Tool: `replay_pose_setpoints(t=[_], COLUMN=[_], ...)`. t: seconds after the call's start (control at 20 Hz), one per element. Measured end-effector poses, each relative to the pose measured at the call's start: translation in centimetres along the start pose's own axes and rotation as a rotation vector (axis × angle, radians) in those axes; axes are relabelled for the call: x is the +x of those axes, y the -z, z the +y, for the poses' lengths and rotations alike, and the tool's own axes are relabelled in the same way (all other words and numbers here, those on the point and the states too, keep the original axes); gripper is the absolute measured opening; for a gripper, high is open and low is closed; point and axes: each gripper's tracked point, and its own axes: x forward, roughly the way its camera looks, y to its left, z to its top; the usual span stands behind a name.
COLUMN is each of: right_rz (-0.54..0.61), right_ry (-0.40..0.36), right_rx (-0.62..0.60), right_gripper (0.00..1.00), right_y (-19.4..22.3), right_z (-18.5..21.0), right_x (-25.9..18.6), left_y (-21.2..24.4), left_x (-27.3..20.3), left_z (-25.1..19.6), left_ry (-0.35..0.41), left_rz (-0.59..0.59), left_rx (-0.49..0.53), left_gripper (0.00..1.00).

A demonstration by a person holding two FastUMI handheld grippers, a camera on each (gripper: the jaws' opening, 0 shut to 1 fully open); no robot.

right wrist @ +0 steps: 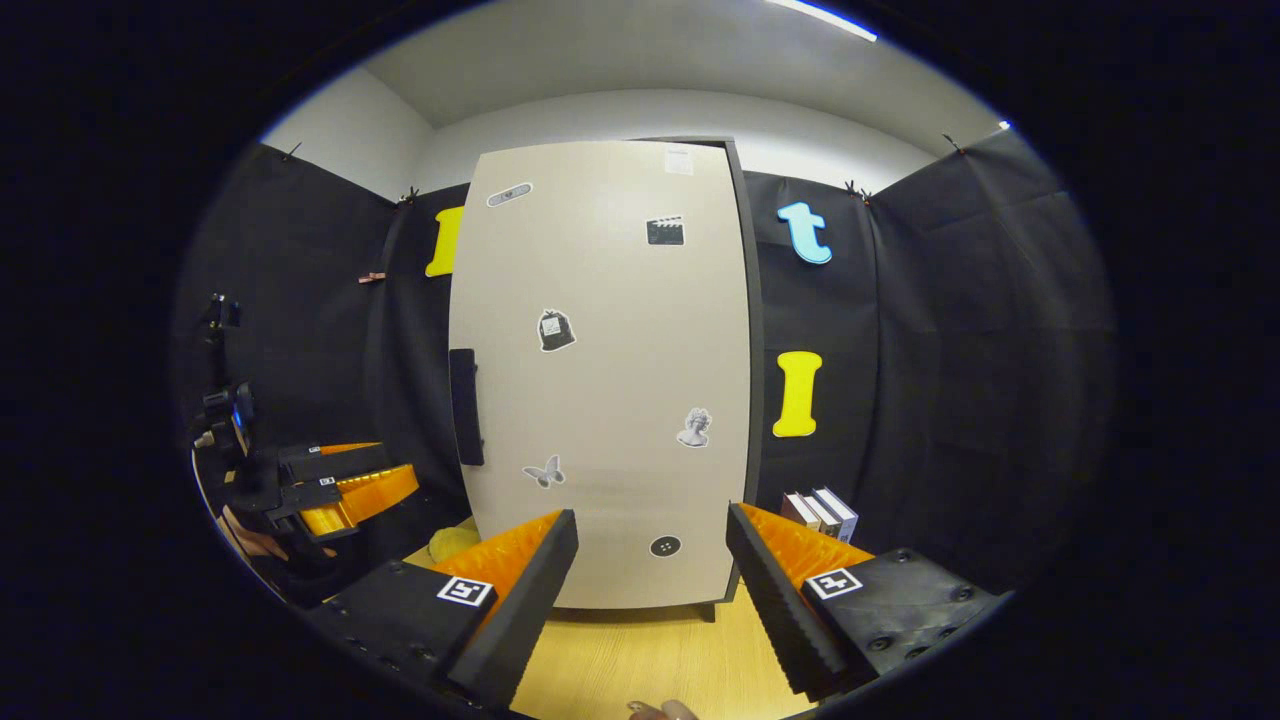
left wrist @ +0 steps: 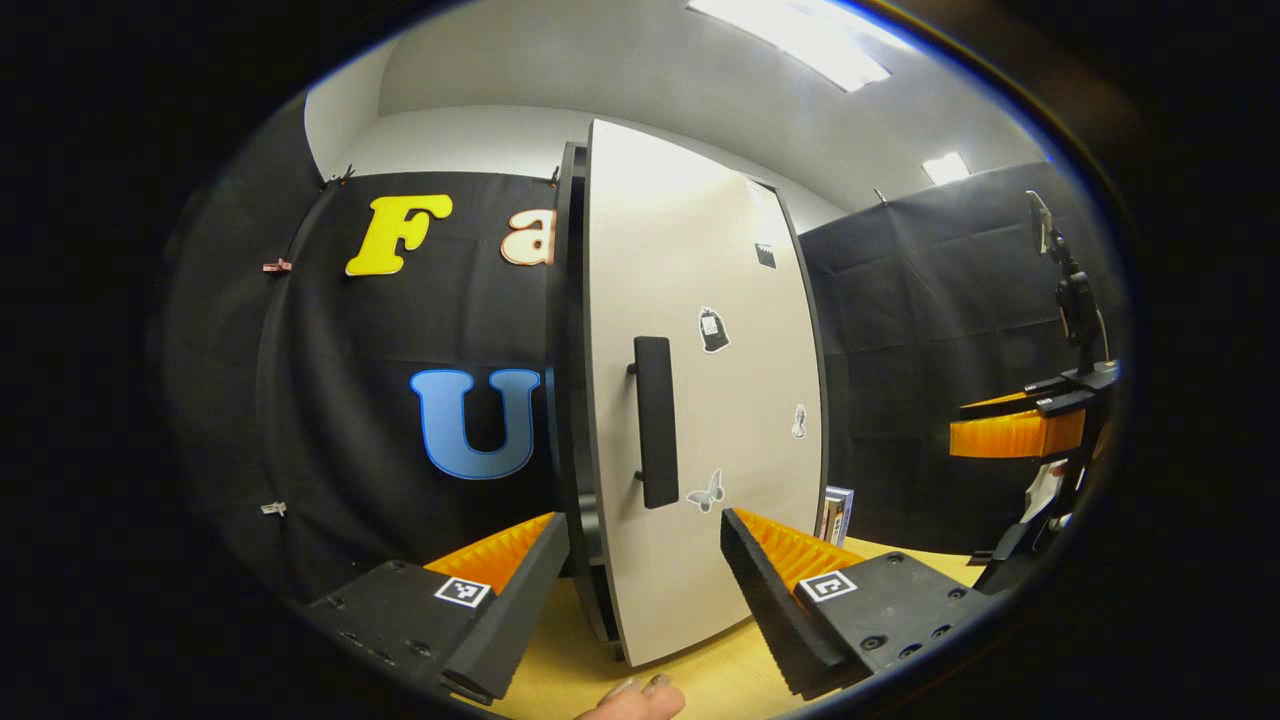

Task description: Open the cabinet door with the right hand, grasp the bottle in the cabinet with the left hand and place it on the coaster, then close the cabinet door with the right hand.

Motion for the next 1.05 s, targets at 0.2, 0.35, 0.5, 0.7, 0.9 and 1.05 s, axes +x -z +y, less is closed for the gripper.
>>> replay_pose_setpoints(t=[0.2,0.35,0.5,0.7,0.9,1.05], right_rz=[-0.018,-0.046,-0.072,-0.097,-0.093,-0.092], right_ry=[0.022,0.034,0.053,0.050,0.052,0.054], right_rx=[0.009,0.016,-0.011,-0.057,-0.103,-0.105], right_gripper=[0.98,0.97,0.98,0.97,0.98,0.98], right_y=[-0.3,-1.0,-1.4,-1.5,-1.1,-1.2], right_z=[-0.3,-0.5,-0.9,-0.6,-0.7,-0.7], right_x=[0.4,0.5,0.6,0.8,1.0,1.1], left_y=[-0.1,-0.3,-0.4,-0.4,-0.5,-0.4], left_x=[0.0,-0.2,-0.4,-0.6,-0.4,-0.5], left_z=[-0.4,-0.3,-0.4,-0.3,-0.8,-1.4], left_ry=[0.002,-0.006,-0.005,-0.012,-0.003,0.008], left_rz=[0.002,0.001,-0.001,0.006,0.004,0.009], left_rx=[0.005,0.010,0.004,0.004,-0.002,-0.003], left_gripper=[0.96,0.96,0.96,0.96,0.96,0.96])
